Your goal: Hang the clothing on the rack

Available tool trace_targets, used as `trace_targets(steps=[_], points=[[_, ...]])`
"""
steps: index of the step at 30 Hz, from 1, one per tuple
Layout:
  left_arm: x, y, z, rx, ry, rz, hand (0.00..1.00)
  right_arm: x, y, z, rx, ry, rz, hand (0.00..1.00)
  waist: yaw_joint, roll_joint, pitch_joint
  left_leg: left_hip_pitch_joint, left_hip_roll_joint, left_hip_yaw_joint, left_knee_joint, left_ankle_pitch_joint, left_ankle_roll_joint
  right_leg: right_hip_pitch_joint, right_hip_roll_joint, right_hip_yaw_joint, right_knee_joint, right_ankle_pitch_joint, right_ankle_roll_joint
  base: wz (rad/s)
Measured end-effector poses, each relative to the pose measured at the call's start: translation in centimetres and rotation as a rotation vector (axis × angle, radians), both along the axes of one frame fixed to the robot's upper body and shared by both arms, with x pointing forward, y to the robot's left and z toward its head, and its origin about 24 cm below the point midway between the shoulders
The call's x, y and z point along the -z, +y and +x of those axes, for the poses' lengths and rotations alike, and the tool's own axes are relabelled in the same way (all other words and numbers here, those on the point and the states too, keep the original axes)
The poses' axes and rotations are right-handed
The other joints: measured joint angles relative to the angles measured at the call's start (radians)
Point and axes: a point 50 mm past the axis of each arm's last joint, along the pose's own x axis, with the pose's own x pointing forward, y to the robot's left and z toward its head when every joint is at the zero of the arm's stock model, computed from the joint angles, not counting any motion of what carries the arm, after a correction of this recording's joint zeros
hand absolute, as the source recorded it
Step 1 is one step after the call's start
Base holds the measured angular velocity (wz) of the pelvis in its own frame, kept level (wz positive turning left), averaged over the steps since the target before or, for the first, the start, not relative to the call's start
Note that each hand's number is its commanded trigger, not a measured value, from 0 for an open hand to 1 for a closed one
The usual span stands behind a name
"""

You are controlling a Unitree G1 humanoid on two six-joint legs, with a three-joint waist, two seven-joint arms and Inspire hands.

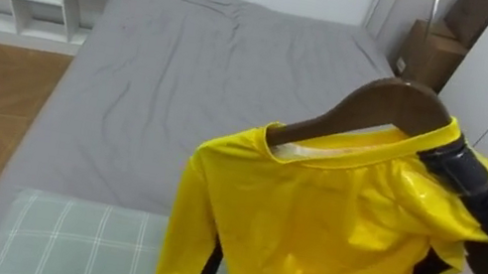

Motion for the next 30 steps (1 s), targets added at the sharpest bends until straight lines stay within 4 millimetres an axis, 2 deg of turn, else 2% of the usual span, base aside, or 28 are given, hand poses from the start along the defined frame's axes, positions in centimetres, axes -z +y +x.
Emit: trace_targets(steps=[4,13,20,23,26,27,28,29,30], points=[[0.1,-0.2,0.2,0.047,0.006,-0.009,0.0,0.4,0.9,0.2,-0.036,0.022,0.019,1.0,0.001,0.005,0.0035,-0.001,0.001,0.003,0.0,-0.001,0.0,0.0,0.001,0.0,-0.009,0.006,0.0,-0.03],[0.2,-0.4,0.9,0.089,-0.001,-0.018,0.0,1.1,2.4,0.3,-0.102,0.064,0.106,1.0,0.0,0.004,0.0034,-0.003,0.001,0.004,-0.005,-0.006,0.004,-0.002,0.001,-0.001,-0.007,0.005,0.002,0.0],[0.2,-0.3,1.3,0.133,0.003,-0.021,0.0,2.3,2.1,0.4,-0.076,0.119,0.15,1.0,0.001,0.004,0.0027,0.008,0.002,0.021,-0.009,-0.006,0.004,0.0,0.005,0.012,-0.008,0.006,0.004,-0.06],[0.2,-0.4,1.4,0.149,0.003,-0.023,0.0,3.1,2.5,0.5,-0.074,0.157,0.143,1.0,-0.002,0.008,0.0032,0.016,0.004,0.065,-0.01,-0.008,0.003,-0.004,0.011,0.03,-0.005,0.009,0.003,-0.25],[0.2,-0.3,2.4,0.175,-0.007,-0.009,0.0,3.3,2.7,0.5,-0.082,0.188,0.145,1.0,-0.001,0.004,0.0008,0.017,0.009,0.109,-0.01,-0.015,0.003,-0.035,0.024,0.053,0.004,0.02,-0.002,-0.47],[0.2,-0.3,2.7,0.187,-0.01,0.0,0.0,3.4,2.8,0.6,-0.091,0.197,0.146,1.0,0.017,0.004,0.0011,0.024,0.012,0.153,-0.01,-0.016,0.001,-0.053,0.03,0.05,0.012,0.027,-0.008,-1.0],[0.2,-0.3,2.8,0.188,-0.008,0.011,0.0,3.3,3.0,0.7,-0.102,0.2,0.145,1.0,0.031,0.003,0.0007,0.032,0.02,0.206,-0.01,-0.019,-0.003,-0.063,0.037,0.027,0.009,0.042,-0.019,-1.14],[0.2,-0.2,2.6,0.183,-0.001,0.015,0.0,3.3,3.2,0.8,-0.108,0.199,0.14,1.0,0.031,0.002,0.001,0.034,0.023,0.234,-0.01,-0.02,-0.005,-0.068,0.037,0.002,0.007,0.049,-0.026,-1.21],[0.1,-0.1,2.2,0.165,0.014,0.026,0.0,3.1,3.3,0.9,-0.11,0.196,0.127,1.0,0.033,0.005,0.0031,0.037,0.035,0.285,-0.009,-0.027,-0.009,-0.076,0.032,-0.067,0.003,0.066,-0.047,-1.36]])
